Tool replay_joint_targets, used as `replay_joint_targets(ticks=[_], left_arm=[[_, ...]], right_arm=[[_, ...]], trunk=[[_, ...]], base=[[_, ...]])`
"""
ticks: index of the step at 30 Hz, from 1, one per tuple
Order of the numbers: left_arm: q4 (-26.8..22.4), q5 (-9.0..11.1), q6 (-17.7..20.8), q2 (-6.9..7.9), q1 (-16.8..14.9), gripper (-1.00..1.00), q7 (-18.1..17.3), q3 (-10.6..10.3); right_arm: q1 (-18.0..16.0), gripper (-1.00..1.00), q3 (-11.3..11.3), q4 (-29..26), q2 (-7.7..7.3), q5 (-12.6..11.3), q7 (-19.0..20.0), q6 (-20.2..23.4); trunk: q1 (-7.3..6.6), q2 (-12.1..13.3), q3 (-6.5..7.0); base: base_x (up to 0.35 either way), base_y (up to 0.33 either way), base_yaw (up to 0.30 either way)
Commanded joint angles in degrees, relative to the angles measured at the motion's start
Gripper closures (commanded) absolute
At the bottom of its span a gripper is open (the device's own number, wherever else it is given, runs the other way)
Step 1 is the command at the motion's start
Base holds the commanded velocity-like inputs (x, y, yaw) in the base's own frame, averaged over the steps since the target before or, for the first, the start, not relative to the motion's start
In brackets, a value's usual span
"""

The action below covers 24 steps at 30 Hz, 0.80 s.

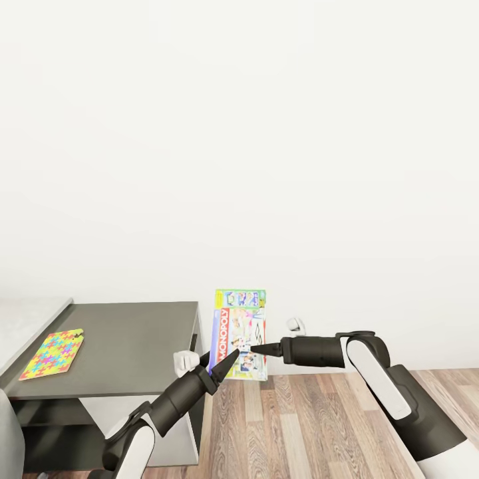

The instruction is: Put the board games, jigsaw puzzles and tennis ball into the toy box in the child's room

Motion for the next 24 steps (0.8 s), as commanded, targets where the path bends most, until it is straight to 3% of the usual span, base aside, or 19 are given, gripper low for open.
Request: replay_joint_targets(ticks=[1, 9, 11, 14, 15, 21, 22, 24], left_arm=[[0.0, 0.6, 0.6, -0.01, 0.0, -1.00, -0.1, 0.0], [-0.1, 0.6, 0.8, 0.23, 0.5, -1.00, -0.1, 0.7], [-0.1, 1.3, 1.0, 0.65, 1.0, -1.00, -0.2, 2.3], [-0.2, 4.1, 1.3, 1.29, 2.1, -1.00, -0.2, 6.0], [-0.2, 4.1, 1.3, 1.29, 2.1, -1.00, -0.2, 6.0], [-0.2, 10.4, 2.8, 2.59, 4.6, -1.00, -0.2, 12.3], [-0.2, 10.4, 2.8, 2.59, 4.6, -1.00, -0.2, 12.3], [-0.3, 12.2, 3.5, 3.42, 5.6, -1.00, -0.2, 14.5]], right_arm=[[-0.1, 1.00, 0.0, 0.0, -0.03, 0.3, 0.7, 0.1], [-0.1, 1.00, -0.4, 0.3, -0.07, 0.3, 0.7, 0.1], [-0.2, 1.00, -0.6, 0.8, -0.33, 0.3, 0.6, 0.1], [-0.3, 1.00, -1.8, 1.7, -0.84, 0.2, 0.6, 0.1], [-0.3, 1.00, -1.8, 1.7, -0.84, 0.2, 0.6, 0.1], [-0.2, 1.00, -6.2, 2.3, -1.29, 0.6, 0.7, 0.1], [-0.2, 1.00, -6.2, 2.3, -1.29, 0.6, 0.7, 0.1], [-0.1, 1.00, -7.7, 2.4, -1.49, 0.6, 0.7, 0.1]], trunk=[[0.01, -0.1, -0.09], [0.01, -0.1, -0.09], [0.01, -0.1, -0.09], [0.01, -0.1, -0.09], [0.01, -0.1, -0.09], [0.01, -0.1, -0.09], [0.01, -0.1, -0.09], [0.01, -0.1, -0.09]], base=[[0.000, 0.000, 0.000], [0.000, 0.000, 0.000], [0.000, 0.000, 0.000], [0.000, 0.000, 0.000], [0.000, 0.000, 0.000], [0.000, 0.000, 0.000], [0.000, 0.000, 0.000], [0.000, 0.000, 0.000]])
